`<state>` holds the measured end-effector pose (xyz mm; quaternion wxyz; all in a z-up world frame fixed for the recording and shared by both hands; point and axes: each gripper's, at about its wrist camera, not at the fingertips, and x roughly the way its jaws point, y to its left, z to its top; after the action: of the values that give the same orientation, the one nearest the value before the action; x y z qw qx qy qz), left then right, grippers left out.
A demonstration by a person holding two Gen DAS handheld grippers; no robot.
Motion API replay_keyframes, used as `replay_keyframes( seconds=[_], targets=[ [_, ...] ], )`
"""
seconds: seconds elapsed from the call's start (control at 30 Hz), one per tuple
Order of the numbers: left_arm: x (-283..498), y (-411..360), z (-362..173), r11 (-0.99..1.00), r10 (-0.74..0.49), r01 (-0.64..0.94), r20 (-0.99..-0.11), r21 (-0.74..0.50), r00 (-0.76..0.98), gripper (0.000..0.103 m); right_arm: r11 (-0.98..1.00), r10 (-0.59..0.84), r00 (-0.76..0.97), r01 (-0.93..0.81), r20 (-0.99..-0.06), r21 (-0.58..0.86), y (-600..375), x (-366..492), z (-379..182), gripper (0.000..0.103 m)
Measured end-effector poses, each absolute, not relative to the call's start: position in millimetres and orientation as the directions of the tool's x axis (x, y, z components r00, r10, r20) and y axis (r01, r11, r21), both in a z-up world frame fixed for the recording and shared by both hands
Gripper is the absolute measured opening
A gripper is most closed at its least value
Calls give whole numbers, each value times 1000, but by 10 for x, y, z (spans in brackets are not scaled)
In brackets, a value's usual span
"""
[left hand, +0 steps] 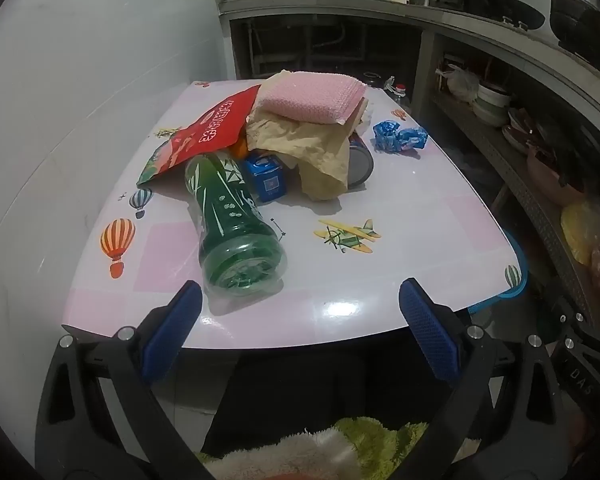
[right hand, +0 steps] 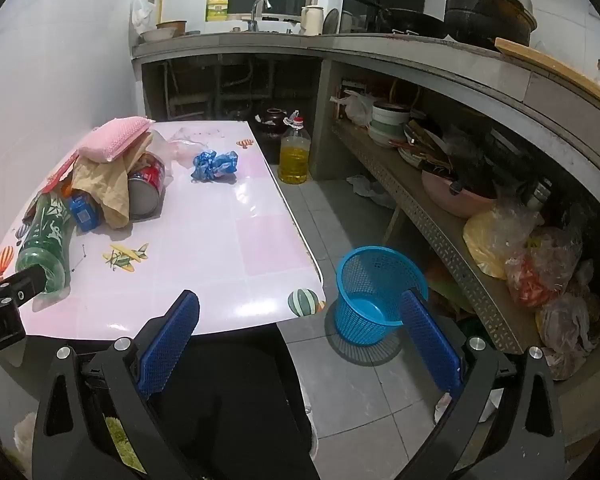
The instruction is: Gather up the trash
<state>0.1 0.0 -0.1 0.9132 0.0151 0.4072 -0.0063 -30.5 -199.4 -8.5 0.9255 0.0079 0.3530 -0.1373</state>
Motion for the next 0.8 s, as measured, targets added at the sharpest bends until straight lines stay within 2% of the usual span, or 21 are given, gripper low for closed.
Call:
replay_keyframes(
  seconds=[0.8],
  targets=[
    [75,85,-73,999,36,-20,-760,30,648,95,965,-239,715,247,-657,-81,-1942,-241,-92,98]
  ],
)
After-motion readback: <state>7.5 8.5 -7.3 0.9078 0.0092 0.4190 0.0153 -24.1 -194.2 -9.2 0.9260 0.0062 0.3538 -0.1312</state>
